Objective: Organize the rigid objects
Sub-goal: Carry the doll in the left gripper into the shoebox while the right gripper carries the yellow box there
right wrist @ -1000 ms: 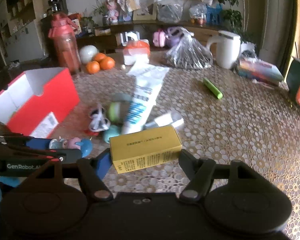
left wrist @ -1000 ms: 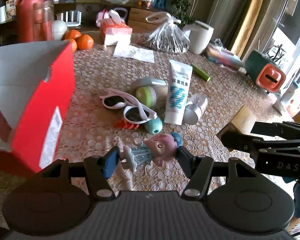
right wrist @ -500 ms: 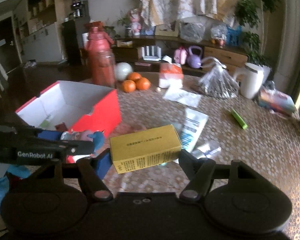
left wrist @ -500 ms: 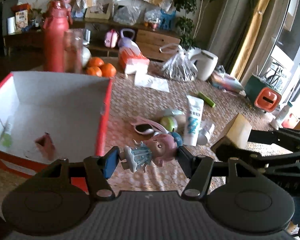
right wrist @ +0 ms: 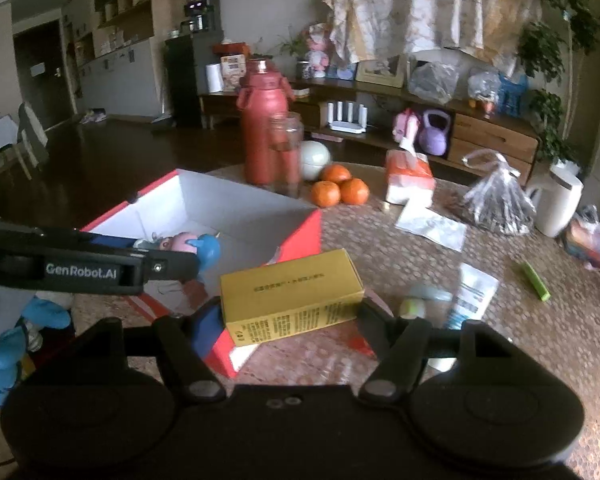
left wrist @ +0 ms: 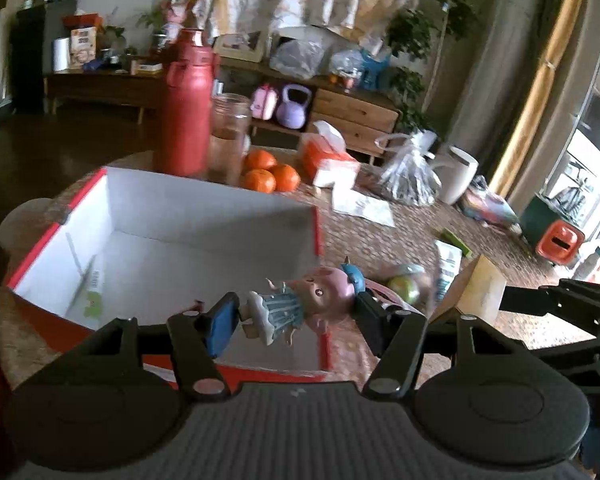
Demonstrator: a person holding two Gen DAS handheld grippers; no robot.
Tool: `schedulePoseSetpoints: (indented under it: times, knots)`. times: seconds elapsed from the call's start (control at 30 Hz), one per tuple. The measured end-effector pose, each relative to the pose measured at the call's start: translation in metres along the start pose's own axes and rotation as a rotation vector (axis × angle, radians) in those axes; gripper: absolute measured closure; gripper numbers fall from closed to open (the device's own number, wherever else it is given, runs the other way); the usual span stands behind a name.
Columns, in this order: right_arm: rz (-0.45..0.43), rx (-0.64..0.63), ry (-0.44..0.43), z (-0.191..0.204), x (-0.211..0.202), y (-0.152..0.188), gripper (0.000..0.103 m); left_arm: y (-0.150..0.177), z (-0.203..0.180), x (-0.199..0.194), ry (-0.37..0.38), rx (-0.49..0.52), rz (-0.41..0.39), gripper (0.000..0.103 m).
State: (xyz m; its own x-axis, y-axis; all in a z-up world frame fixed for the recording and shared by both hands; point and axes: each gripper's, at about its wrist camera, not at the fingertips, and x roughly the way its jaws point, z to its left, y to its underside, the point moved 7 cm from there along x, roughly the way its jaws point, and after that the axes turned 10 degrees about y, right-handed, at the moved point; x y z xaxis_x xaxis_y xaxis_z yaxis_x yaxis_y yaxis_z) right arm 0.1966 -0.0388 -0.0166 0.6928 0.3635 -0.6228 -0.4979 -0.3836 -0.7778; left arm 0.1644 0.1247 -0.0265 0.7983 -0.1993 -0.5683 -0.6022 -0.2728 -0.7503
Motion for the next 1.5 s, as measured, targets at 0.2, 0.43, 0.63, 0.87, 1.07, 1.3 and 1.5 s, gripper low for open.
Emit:
schedulePoseSetpoints:
  times: [0.2,0.43,0.63,0.87,1.07,1.3,1.5]
  knots:
    - [0.002,-0.023,-0.027,0.029,0.012,-0.013,0.032,-0.01,0.032,-0.011,-0.043,-0.015,-0.02,0.04]
    - [0.011,-0.054,-0.051,0.06,0.032,-0.027,0.032,-0.023,0.074,-0.016,-0.104,-0.038,-0.034,0.04]
    - [0.033,-0.085,-0.051,0.082,0.059,-0.034,0.032,-0.032,0.111,-0.006,-0.171,-0.049,-0.009,0.04]
    - [0.103,-0.13,-0.014,0.099,0.101,-0.031,0.032,-0.039,0.143,0.023,-0.232,-0.036,0.043,0.04]
    - [0.174,-0.124,0.02,0.105,0.14,-0.026,0.032,-0.04,0.162,0.055,-0.255,-0.049,0.108,0.04]
    - [0.235,-0.144,0.04,0.117,0.17,-0.024,0.032,-0.033,0.176,0.092,-0.284,-0.047,0.196,0.04]
    - [0.265,-0.127,0.036,0.121,0.181,-0.022,0.032,-0.032,0.176,0.11,-0.315,0.0,0.237,0.04]
